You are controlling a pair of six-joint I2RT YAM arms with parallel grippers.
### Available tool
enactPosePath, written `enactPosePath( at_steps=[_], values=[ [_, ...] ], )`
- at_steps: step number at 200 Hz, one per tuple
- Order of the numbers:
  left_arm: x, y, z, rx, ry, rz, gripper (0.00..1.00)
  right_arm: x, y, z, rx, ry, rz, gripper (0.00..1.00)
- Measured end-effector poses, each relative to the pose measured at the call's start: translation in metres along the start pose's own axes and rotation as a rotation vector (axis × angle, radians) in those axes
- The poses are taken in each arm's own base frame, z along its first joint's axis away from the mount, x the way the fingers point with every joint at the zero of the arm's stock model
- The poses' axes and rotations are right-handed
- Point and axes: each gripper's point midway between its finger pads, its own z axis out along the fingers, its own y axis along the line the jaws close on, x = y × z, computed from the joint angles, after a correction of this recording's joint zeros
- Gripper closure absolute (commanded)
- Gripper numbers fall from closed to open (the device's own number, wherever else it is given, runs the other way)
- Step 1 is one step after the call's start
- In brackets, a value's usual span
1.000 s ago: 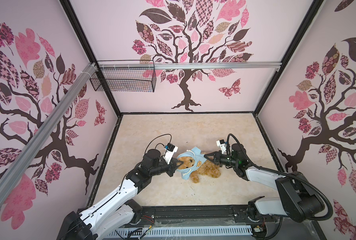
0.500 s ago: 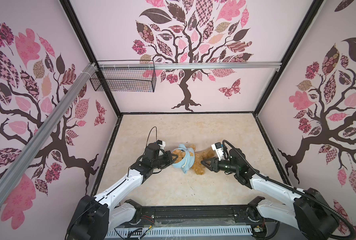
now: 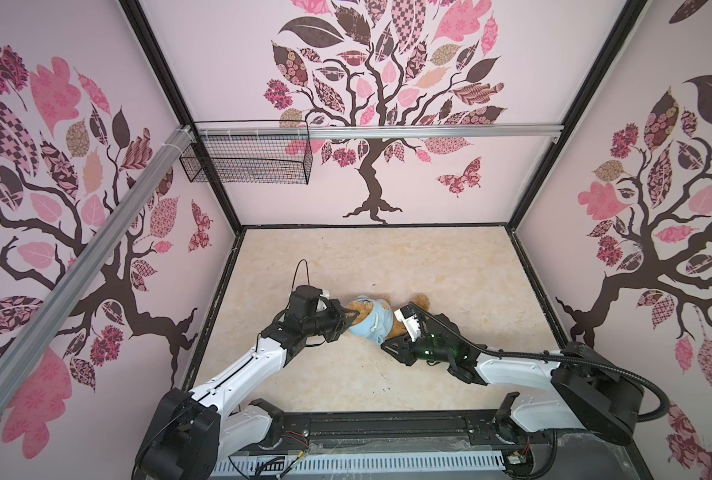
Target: Dress the teddy bear
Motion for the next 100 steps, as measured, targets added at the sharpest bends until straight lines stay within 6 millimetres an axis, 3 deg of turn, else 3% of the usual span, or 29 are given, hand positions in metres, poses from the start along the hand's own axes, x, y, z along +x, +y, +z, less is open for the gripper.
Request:
enactPosePath(
  at_steps=[33,61,100],
  values=[
    [0.000,0.000,0.000,0.001,0.002,-0.017,1.00,-0.008,-0.005,0.006,0.014,-0.047,-0.004,0.68],
    [0.000,-0.001,0.000,0.002,0.002,-0.023,1.00,-0.014,-0.007,0.008,0.017,-0.079,-0.002,0.73],
    [0.000,-0.001,0.000,0.006,0.000,-0.018,1.00,-0.026,-0.001,0.007,-0.001,-0.126,-0.001,1.00]
  ],
)
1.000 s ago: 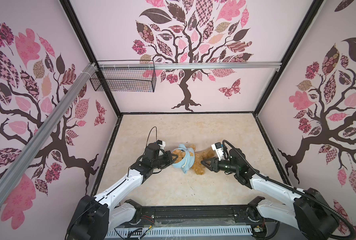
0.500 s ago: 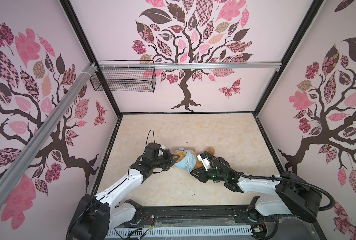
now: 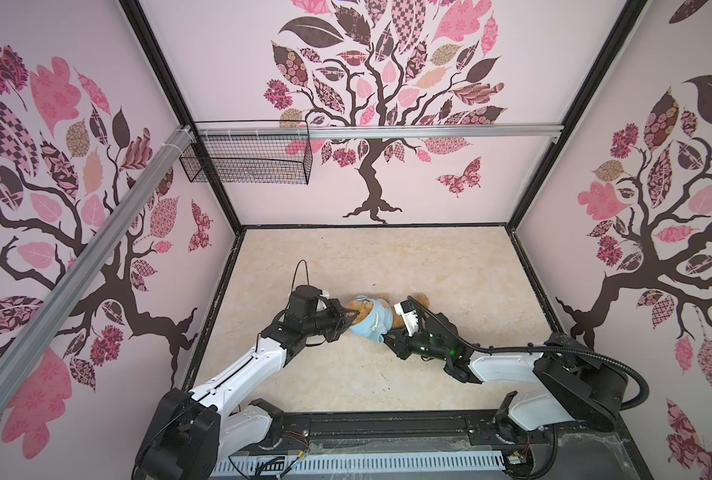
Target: Dress the teddy bear
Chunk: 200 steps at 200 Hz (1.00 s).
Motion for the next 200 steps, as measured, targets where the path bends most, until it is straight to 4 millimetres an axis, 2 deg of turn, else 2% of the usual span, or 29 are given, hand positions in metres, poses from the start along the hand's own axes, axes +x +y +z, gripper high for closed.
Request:
enactPosePath(
  at_steps=[33,46,76,99,139,174,189,200],
  values=[
    [-0.004,0.002,0.001,-0.005,-0.007,0.008,1.00,-0.006,-0.008,-0.009,0.066,-0.025,0.010,1.00],
    [-0.008,0.003,-0.002,-0.004,-0.009,0.009,1.00,-0.009,-0.019,-0.020,0.128,-0.040,0.024,1.00],
    [-0.018,0.008,-0.011,0.005,0.012,-0.009,1.00,-0.009,-0.062,-0.060,0.294,-0.072,0.074,1.00],
    [-0.016,0.011,-0.015,0.012,0.064,-0.016,1.00,-0.011,-0.072,-0.075,0.338,-0.080,0.090,1.00],
    [-0.014,0.011,-0.018,0.029,0.109,-0.015,1.00,-0.013,-0.076,-0.076,0.371,-0.073,0.101,1.00],
    [-0.015,0.004,-0.020,0.046,0.119,0.083,1.00,-0.019,-0.076,-0.071,0.366,-0.065,0.076,1.00],
    [-0.015,0.001,-0.018,0.046,0.115,0.155,1.00,-0.014,-0.078,-0.063,0.343,-0.017,0.065,1.00],
    [-0.012,0.000,-0.014,0.038,0.112,0.215,1.00,-0.006,-0.080,-0.057,0.326,0.033,0.062,0.96]
  ],
)
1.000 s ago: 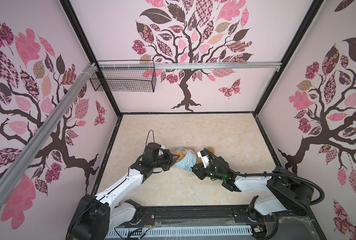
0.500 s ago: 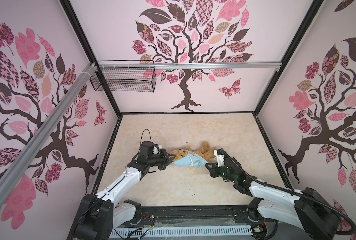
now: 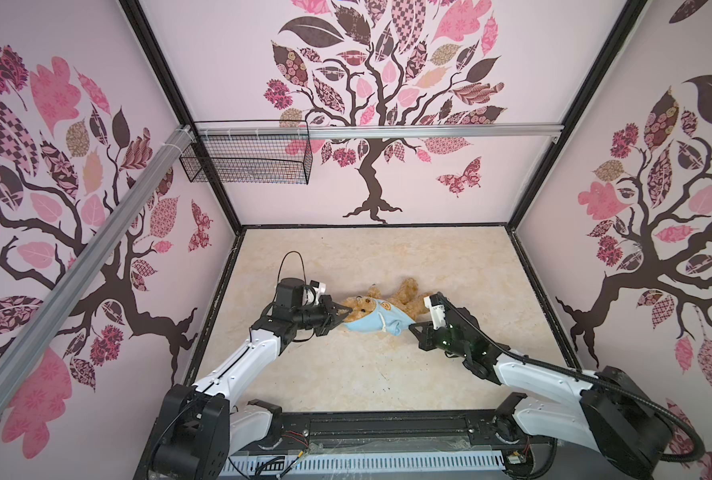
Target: Dress the teddy bear
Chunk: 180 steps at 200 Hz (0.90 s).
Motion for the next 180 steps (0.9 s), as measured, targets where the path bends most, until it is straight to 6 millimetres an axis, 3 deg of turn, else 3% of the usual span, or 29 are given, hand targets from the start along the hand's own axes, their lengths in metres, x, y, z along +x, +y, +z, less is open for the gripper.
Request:
enactPosePath(
  at_steps=[25,54,89,114,134,180],
  values=[
    [0.008,-0.001,0.009,-0.030,0.000,0.153,1.00,0.015,0.002,0.008,-0.032,0.118,-0.019,0.84],
    [0.006,0.000,0.007,-0.060,-0.028,0.362,1.00,0.020,0.011,-0.004,-0.072,0.166,-0.048,0.67],
    [0.009,-0.015,-0.007,-0.071,-0.081,0.672,1.00,-0.012,0.044,-0.036,-0.162,0.080,-0.082,0.55],
    [0.013,-0.027,-0.016,-0.063,-0.113,0.883,1.00,-0.054,0.065,-0.047,-0.243,0.017,-0.045,0.54],
    [0.017,-0.029,-0.021,-0.060,-0.124,1.018,1.00,-0.073,0.071,-0.040,-0.297,0.018,0.018,0.55],
    [0.026,-0.023,-0.021,-0.058,-0.098,1.174,1.00,-0.073,0.079,-0.009,-0.384,0.109,0.108,0.63]
  ],
)
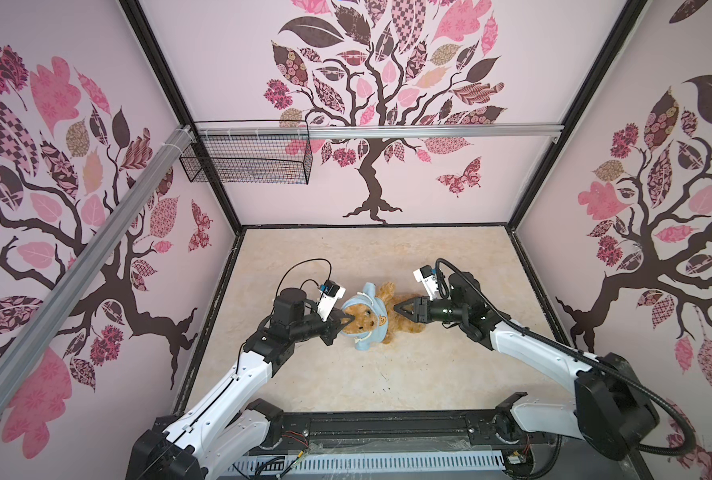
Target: Dress the teddy bear
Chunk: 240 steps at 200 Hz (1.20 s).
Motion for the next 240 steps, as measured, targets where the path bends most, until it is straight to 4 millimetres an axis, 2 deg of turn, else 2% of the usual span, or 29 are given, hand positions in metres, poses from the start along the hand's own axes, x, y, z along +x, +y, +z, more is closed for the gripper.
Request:
enactPosePath(
  at_steps=[41,104,111,133,147,167,184,193,207,221,231,240],
  values=[
    [0.002,-0.008,0.002,0.029,0.006,0.054,1.00,0.002,-0.004,0.021,-0.029,0.039,0.016,0.70],
    [0.004,-0.012,0.004,0.043,0.016,0.077,1.00,0.011,-0.016,0.041,-0.002,0.078,0.013,0.70],
    [0.005,-0.013,0.005,0.046,0.018,0.080,1.00,0.011,-0.017,0.042,0.002,0.080,0.011,0.74],
    [0.007,-0.015,0.005,0.054,0.026,0.094,1.00,0.014,-0.020,0.047,0.013,0.087,0.013,0.97],
    [0.010,-0.016,0.006,0.052,0.037,0.105,1.00,0.012,-0.022,0.047,0.028,0.081,0.007,1.00],
    [0.018,-0.018,0.007,0.045,0.071,0.163,1.00,0.006,-0.035,0.040,0.080,0.053,0.041,1.00],
    [0.026,-0.028,0.011,0.053,0.105,0.267,1.00,-0.002,-0.061,0.018,0.129,-0.015,0.124,1.00],
    [0.030,-0.033,0.013,0.061,0.122,0.322,1.00,-0.001,-0.078,0.004,0.151,-0.050,0.184,1.00],
    [0.033,-0.039,0.015,0.064,0.133,0.405,1.00,0.012,-0.098,-0.010,0.155,-0.061,0.282,1.00],
    [0.035,-0.039,0.016,0.056,0.142,0.460,1.00,0.023,-0.102,-0.014,0.135,-0.051,0.337,1.00],
    [0.035,-0.038,0.016,0.050,0.144,0.489,1.00,0.024,-0.100,-0.015,0.116,-0.053,0.346,1.00],
    [0.034,-0.037,0.015,0.042,0.142,0.512,1.00,0.021,-0.097,-0.015,0.098,-0.058,0.341,0.96]
  ],
)
